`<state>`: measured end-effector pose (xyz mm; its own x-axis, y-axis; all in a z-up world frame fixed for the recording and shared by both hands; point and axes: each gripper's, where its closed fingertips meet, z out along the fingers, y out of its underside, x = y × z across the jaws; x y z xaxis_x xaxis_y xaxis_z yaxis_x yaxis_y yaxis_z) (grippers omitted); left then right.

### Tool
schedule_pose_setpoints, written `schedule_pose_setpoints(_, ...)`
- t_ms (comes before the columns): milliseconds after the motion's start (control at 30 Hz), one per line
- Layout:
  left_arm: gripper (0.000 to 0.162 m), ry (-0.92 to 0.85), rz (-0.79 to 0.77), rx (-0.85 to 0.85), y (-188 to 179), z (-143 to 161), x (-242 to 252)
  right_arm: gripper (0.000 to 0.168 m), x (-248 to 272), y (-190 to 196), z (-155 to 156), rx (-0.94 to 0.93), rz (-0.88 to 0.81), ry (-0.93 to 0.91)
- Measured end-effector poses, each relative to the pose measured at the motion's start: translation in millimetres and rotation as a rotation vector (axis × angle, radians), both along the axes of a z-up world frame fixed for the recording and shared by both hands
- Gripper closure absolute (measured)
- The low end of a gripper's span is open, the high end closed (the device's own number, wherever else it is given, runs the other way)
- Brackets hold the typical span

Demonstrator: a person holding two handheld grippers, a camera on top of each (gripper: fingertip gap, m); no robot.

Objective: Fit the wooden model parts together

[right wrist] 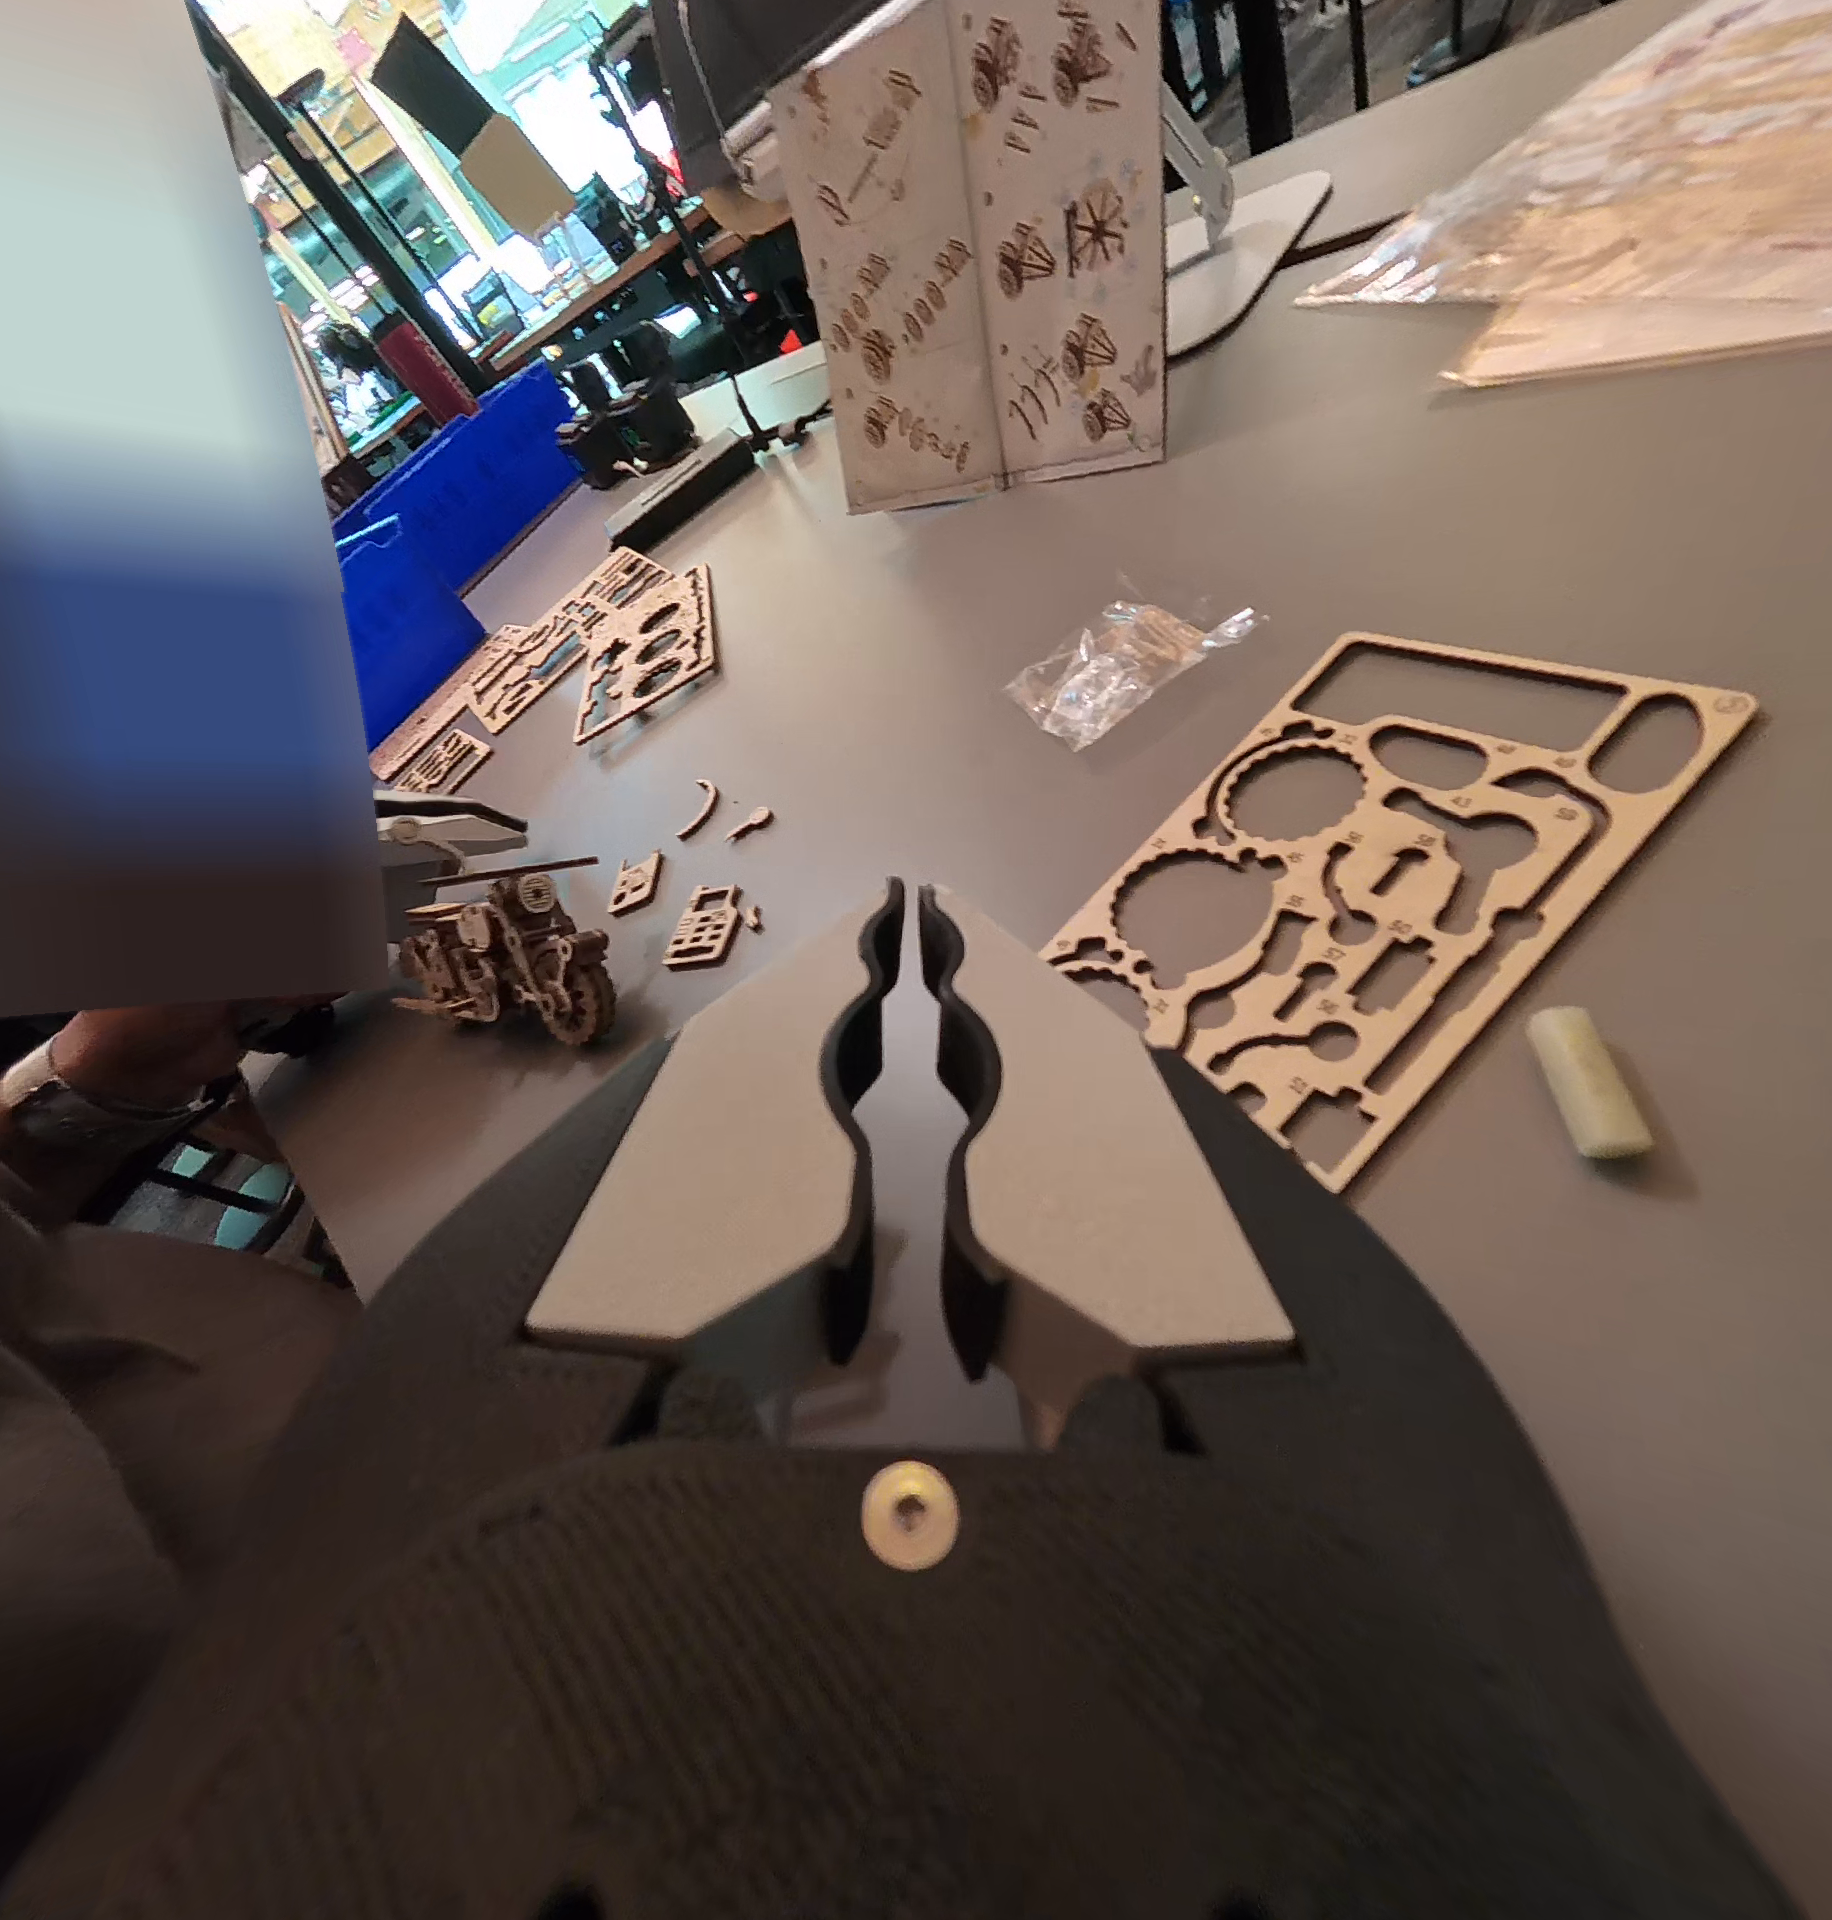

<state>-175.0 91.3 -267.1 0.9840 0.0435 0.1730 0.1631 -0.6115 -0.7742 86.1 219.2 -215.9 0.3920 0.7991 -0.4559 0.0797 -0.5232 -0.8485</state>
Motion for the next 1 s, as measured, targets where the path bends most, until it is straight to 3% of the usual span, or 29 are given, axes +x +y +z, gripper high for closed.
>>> schedule_pose_setpoints(200, 0.117, -0.102, -0.248, 0.279, -9.9, 43.3, 36.8, 0.168, 5.2, -8.9, 19.5, 0.053, 0.006, 0.082)
schedule_pose_setpoints(300, 0.104, -0.269, -0.351, 0.282, -18.4, 47.8, 57.9, 0.168, 9.4, -14.0, 29.4, 0.086, 0.011, 0.131)
schedule_pose_setpoints(500, 0.103, -0.466, -0.407, 0.163, -19.6, 35.5, 82.2, 0.168, 18.4, -27.8, 41.0, 0.201, 0.012, 0.143)
schedule_pose_setpoints(733, 0.104, -0.501, -0.416, 0.072, -17.8, 22.0, 85.7, 0.168, 11.2, -45.0, 39.4, 0.333, 0.049, 0.053)
schedule_pose_setpoints(1000, 0.107, -0.531, -0.443, -0.004, -21.1, 13.1, 90.0, 0.168, 13.7, -51.4, 44.6, 0.293, 0.052, 0.089)
